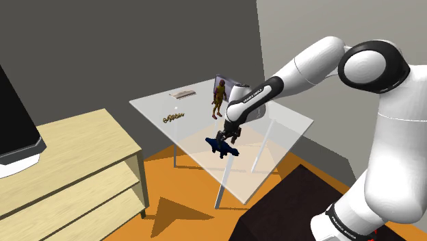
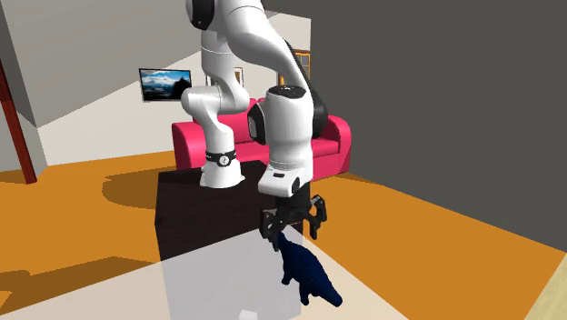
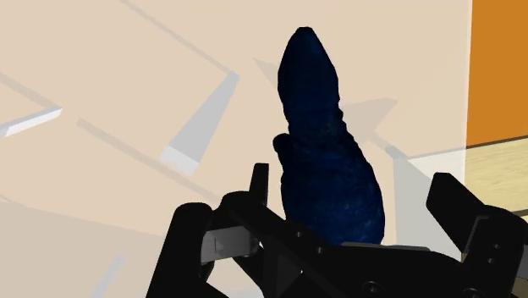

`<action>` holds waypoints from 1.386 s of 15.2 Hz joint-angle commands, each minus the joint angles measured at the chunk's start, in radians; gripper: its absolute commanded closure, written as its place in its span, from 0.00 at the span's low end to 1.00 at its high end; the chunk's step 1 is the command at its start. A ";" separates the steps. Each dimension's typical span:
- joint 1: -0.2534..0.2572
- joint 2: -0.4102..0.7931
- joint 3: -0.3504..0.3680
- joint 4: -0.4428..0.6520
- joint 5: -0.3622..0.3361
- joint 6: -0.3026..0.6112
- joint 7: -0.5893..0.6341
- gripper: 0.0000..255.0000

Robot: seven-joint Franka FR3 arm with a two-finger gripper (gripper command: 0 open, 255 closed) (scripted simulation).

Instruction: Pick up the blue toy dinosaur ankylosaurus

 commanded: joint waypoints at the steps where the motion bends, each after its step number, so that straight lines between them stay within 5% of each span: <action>1: -0.002 0.028 0.001 0.008 0.003 0.019 -0.005 0.00; 7: -0.004 0.084 0.004 0.018 0.007 0.065 -0.011 0.00; 8: -0.003 0.083 0.004 0.016 0.007 0.066 -0.011 1.00; 21: -0.002 0.035 0.001 0.009 0.003 0.026 -0.006 1.00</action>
